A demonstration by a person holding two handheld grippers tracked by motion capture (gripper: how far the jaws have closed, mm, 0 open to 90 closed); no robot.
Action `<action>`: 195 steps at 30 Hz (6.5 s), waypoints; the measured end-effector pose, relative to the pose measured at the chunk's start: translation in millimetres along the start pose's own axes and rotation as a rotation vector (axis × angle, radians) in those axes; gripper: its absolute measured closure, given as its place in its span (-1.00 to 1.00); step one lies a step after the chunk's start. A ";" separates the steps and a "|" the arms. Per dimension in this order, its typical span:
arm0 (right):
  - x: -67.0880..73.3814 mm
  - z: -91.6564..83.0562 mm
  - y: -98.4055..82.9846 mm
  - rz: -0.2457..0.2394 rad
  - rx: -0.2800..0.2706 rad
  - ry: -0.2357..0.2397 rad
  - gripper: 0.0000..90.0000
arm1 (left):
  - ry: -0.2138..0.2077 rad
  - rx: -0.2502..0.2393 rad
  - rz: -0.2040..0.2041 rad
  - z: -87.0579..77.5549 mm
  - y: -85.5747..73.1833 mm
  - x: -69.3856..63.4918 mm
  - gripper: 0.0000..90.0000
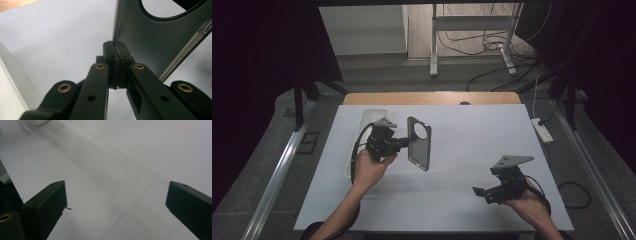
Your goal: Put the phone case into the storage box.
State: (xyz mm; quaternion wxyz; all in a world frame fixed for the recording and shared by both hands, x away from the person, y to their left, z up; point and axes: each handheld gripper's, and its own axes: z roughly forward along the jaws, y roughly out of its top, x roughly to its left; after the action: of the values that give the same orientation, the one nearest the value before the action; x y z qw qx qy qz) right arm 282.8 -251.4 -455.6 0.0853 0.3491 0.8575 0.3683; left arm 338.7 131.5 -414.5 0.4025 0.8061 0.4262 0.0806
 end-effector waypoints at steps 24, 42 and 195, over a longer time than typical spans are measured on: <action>-14.3 -20.6 -24.1 0.043 -0.019 -0.053 -1.00 | 0.048 -0.002 -0.024 -13.3 17.5 19.4 0.98; -26.3 -41.8 -39.5 0.106 -0.046 -0.130 -1.00 | 0.114 -0.019 -0.065 -33.3 24.6 43.1 0.98; -26.7 -62.2 -55.3 0.172 -0.063 -0.213 -0.98 | 0.370 -0.049 -0.340 4.8 6.7 171.4 0.67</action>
State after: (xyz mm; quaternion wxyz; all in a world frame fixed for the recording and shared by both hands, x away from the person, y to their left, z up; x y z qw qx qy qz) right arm 247.8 -331.4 -452.4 0.1548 0.4556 0.7985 0.3619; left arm 452.0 255.6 -449.4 0.3446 0.6845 0.6200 0.1681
